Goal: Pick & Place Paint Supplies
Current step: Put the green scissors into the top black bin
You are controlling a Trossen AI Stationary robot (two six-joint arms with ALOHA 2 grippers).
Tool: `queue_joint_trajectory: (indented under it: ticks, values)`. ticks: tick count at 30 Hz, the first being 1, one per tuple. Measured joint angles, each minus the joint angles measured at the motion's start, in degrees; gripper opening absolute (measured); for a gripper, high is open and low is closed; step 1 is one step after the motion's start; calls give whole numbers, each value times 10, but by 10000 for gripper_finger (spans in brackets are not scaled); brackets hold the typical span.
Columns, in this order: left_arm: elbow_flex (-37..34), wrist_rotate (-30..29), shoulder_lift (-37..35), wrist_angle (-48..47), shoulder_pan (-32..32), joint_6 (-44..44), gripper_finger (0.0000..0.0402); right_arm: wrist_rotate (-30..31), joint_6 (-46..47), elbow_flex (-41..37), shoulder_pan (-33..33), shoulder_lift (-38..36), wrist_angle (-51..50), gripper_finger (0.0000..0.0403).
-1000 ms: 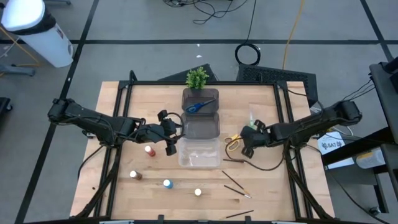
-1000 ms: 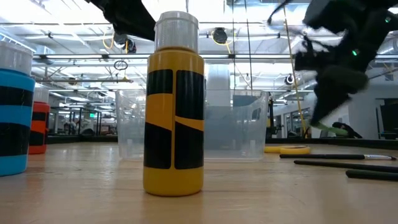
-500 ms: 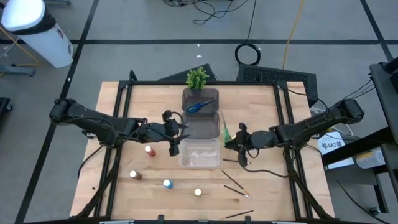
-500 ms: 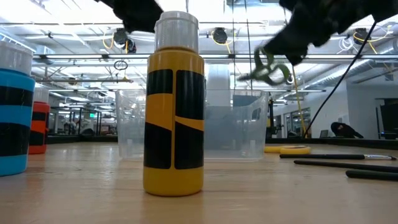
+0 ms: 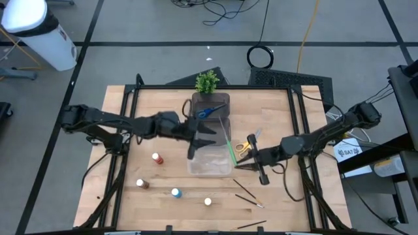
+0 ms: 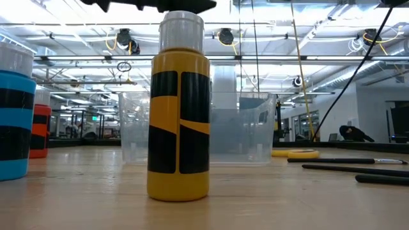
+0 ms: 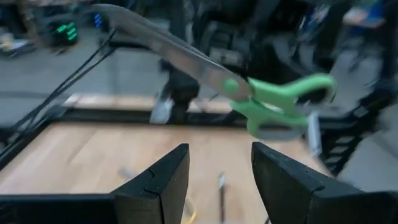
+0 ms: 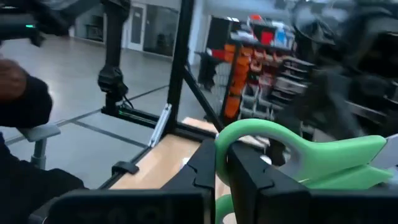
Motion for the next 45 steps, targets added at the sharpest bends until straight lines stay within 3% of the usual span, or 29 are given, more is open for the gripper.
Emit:
queue_joint_trajectory:
  ticks: [9, 13, 18, 24, 32, 37, 45]
  values:
    - [1, 140, 21, 56, 29, -18, 186, 1, -21, 0, 8, 0, 7, 12]
    - [0, 156, 54, 73, 15, -24, 186, -5, -27, 1, 4, 6, 23, 12]
    - [0, 155, 105, 172, 0, -38, 186, -29, -22, 0, 0, 8, 25, 11]
    - [0, 239, 138, 267, 2, -51, 186, -29, -19, 0, 0, 8, 26, 11]
    - [0, 179, 149, 281, 4, -64, 186, -37, -17, 0, 1, 9, 38, 11]
    - [0, 176, 149, 288, 4, -64, 186, -85, -17, 0, 1, 14, 65, 11]
    - [7, 174, 149, 296, -5, -63, 186, -91, 2, 0, -28, 64, 119, 11]
